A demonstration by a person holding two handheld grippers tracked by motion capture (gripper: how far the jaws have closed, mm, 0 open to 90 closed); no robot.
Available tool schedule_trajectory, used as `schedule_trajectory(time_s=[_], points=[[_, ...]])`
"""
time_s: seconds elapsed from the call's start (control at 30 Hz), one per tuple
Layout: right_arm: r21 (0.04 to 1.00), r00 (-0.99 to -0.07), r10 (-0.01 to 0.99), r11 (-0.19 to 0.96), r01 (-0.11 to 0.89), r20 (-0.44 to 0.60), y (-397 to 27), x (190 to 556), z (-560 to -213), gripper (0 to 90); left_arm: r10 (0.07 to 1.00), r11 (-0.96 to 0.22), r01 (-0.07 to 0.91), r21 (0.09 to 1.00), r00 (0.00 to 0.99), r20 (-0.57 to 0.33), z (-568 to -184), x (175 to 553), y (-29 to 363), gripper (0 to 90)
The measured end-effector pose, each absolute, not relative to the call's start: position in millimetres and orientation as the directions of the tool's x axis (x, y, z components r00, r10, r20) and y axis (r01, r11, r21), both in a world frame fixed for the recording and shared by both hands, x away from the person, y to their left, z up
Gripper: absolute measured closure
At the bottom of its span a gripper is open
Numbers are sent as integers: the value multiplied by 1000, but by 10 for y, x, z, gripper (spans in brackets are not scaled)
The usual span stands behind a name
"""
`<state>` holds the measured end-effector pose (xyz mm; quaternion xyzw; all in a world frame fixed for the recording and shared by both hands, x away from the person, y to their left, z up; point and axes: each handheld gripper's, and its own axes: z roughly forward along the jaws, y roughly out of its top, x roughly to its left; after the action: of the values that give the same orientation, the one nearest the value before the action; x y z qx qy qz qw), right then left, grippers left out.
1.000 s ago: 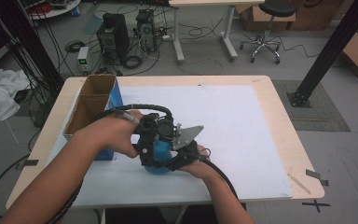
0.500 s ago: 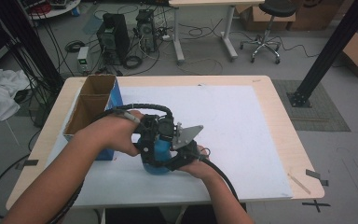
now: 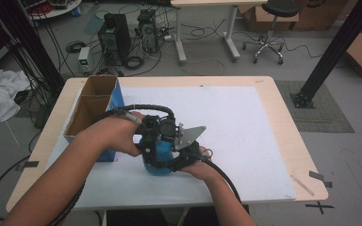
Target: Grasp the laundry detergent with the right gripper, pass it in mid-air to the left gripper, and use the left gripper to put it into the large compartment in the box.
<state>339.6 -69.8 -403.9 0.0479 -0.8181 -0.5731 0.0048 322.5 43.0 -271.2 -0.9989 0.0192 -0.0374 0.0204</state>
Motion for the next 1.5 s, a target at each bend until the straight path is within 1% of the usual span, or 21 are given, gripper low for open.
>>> schedule_trajectory(time_s=[0.6, 0.7, 0.87, 0.9, 1.1, 1.2, 1.27, 1.37, 1.43, 1.5], points=[[937, -996, -80, 340, -75, -51, -696, 3392, -4034, 458, -45, -998, -41, -46, 994, 96, -2704, 3212, 421, 304], [937, -996, -78, 341, -72, -48, -699, 3394, -4032, 458, -49, -998, -45, -50, 995, 92, -2704, 3210, 420, 338], [938, -996, -78, 340, -71, -47, -696, 3395, -4031, 459, -48, -998, -43, -54, 994, 93, -2704, 3207, 414, 357], [938, -996, -79, 340, -71, -47, -693, 3393, -4031, 459, -49, -997, -43, -58, 994, 99, -2705, 3207, 409, 375], [937, -996, -73, 341, -73, -51, -690, 3391, -4027, 460, -51, -997, -44, -65, 993, 102, -2700, 3206, 403, 382], [937, -996, -73, 342, -72, -50, -688, 3386, -4016, 458, -33, -997, -25, -77, 994, 101, -2689, 3202, 391, 387], [935, -996, -69, 347, -74, -53, -690, 3378, -4008, 453, -35, -995, -26, -91, 994, 104, -2680, 3195, 375, 390], [938, -996, -57, 336, -81, -65, -705, 3370, -3996, 438, -44, -996, -34, -85, 993, 113, -2656, 3190, 359, 392], [939, -995, -35, 329, -97, -91, -716, 3355, -3980, 429, -45, -996, -36, -78, 992, 121, -2634, 3188, 351, 392], [943, -993, -10, 312, -114, -117, -729, 3344, -3969, 379, -44, -997, -35, -74, 992, 121, -2610, 3200, 339, 392]])
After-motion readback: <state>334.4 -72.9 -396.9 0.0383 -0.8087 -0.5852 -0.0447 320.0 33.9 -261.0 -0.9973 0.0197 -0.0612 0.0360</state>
